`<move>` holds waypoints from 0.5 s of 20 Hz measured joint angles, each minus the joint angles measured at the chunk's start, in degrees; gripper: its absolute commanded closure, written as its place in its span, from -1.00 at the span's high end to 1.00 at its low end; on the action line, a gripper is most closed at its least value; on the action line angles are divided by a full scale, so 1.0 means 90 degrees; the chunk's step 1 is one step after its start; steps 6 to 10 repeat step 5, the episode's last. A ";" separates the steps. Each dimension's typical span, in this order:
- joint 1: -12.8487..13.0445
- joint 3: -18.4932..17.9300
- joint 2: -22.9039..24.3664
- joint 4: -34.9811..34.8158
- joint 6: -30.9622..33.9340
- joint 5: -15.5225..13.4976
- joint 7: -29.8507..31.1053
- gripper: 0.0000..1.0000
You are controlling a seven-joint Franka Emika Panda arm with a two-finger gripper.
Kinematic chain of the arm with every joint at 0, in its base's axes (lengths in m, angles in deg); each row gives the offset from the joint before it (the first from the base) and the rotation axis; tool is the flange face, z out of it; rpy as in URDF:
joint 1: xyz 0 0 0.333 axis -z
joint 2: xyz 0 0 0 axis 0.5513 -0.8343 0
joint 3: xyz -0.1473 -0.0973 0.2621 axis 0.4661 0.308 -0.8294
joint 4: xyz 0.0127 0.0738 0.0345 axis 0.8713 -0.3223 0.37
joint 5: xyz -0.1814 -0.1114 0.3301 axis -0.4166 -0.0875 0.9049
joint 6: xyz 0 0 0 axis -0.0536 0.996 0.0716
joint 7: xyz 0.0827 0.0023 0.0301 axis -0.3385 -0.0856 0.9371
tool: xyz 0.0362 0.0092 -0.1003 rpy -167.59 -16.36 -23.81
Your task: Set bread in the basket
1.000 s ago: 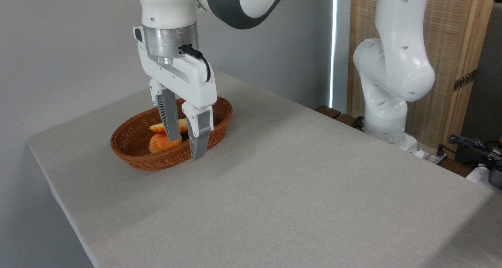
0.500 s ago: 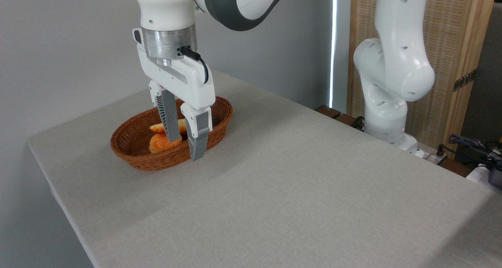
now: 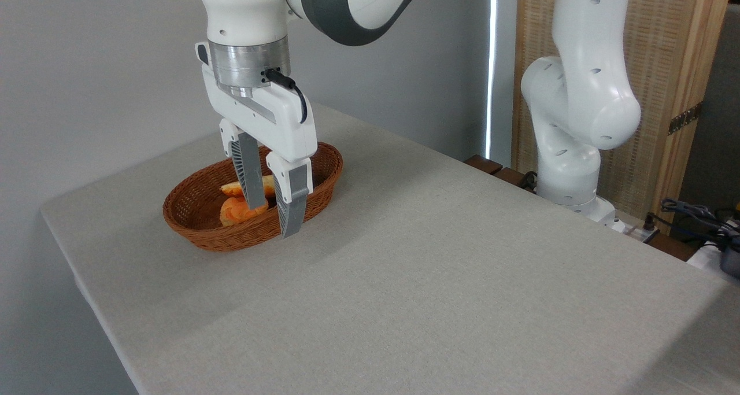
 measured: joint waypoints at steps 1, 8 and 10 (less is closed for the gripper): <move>-0.0054 0.0024 0.0000 0.0000 0.0000 0.0000 0.0002 1.00; -0.1257 0.1171 0.0000 0.0000 0.0000 0.0000 0.0002 1.00; -0.1257 0.1171 0.0000 0.0000 0.0000 0.0000 0.0002 1.00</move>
